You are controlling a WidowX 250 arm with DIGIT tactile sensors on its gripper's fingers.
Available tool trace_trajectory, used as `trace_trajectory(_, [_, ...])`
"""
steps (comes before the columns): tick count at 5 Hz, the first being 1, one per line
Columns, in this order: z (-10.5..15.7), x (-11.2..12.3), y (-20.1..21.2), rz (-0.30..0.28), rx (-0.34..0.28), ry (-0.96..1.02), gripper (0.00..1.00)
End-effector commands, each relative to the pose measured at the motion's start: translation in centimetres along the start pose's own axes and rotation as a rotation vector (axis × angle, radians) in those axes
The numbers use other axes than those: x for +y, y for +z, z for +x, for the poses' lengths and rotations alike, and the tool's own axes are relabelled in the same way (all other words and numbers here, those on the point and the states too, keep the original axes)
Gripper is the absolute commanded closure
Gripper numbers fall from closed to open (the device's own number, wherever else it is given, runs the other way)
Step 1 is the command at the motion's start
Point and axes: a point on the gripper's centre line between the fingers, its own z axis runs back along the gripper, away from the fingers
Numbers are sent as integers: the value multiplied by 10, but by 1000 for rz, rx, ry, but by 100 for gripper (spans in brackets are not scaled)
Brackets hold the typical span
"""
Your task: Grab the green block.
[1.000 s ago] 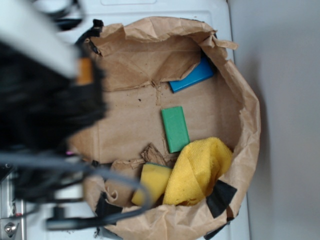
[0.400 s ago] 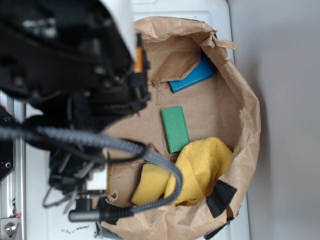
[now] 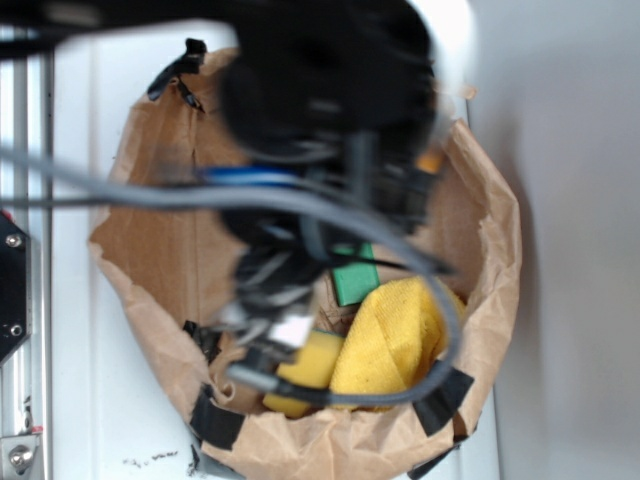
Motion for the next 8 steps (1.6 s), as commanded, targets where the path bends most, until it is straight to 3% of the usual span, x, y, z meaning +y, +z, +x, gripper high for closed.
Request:
trace_trajectory(1, [-6, 37, -25, 51, -20, -225, 0])
trace_trajectory(2, [-68, 45, -40, 116, -1, -289, 0])
trace_trajectory(6, [-68, 45, -40, 116, -1, -289, 0])
trace_trajectory(8, [-45, 35, -83, 197, 26, -346, 0])
